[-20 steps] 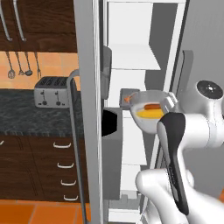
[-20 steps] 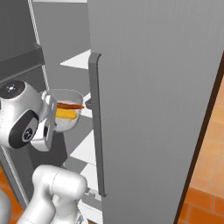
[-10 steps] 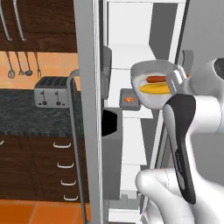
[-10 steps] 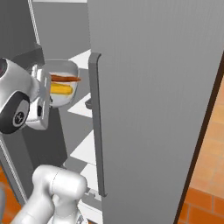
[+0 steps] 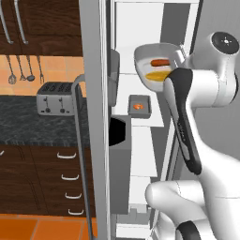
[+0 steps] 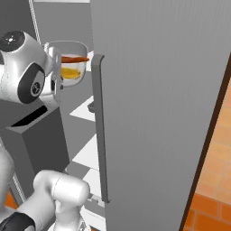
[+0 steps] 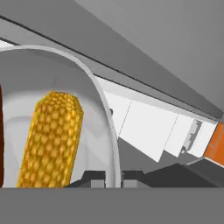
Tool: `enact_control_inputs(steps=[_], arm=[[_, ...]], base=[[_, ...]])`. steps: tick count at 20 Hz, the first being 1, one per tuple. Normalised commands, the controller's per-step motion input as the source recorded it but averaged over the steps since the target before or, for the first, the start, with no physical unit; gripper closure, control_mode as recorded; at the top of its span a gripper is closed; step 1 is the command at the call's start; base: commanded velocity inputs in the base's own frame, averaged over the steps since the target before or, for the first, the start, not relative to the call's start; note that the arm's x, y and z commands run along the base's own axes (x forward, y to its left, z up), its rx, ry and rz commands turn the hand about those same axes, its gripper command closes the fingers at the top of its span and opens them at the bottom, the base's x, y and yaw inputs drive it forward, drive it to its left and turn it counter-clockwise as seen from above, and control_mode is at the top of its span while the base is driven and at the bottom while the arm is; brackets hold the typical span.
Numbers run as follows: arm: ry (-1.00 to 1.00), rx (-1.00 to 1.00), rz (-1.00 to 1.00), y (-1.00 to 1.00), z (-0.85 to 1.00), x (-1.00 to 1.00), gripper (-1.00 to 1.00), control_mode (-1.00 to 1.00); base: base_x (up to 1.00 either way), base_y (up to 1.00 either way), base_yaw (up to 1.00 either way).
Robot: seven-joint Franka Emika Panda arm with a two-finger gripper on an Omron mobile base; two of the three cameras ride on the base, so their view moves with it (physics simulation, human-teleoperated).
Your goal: Take the meat container that has the shrimp and place it on the second highest rack of the freezer. Then take the vegetable container that has the carrot and corn and place it on the highest rack of the freezer.
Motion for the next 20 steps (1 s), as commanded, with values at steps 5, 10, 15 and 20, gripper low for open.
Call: enact_control_inputs(steps=[5, 10, 15, 20], arm=[[0.00, 0.00, 0.00, -0.02, 0.10, 0.94, 1.00, -1.00], [-0.02, 0.00, -0.01, 0.00, -0.01, 0.87, 1.00, -1.00], [0.00, 0.00, -0.01, -0.05, 0.00, 0.98, 1.00, -1.00], [0.04, 0.02, 0.00, -0.20, 0.00, 0.81, 1.00, -1.00]], base=[[0.00, 0.00, 0.00], [0.00, 0.00, 0.00], [0.00, 0.00, 0.00], [0.00, 0.00, 0.00]])
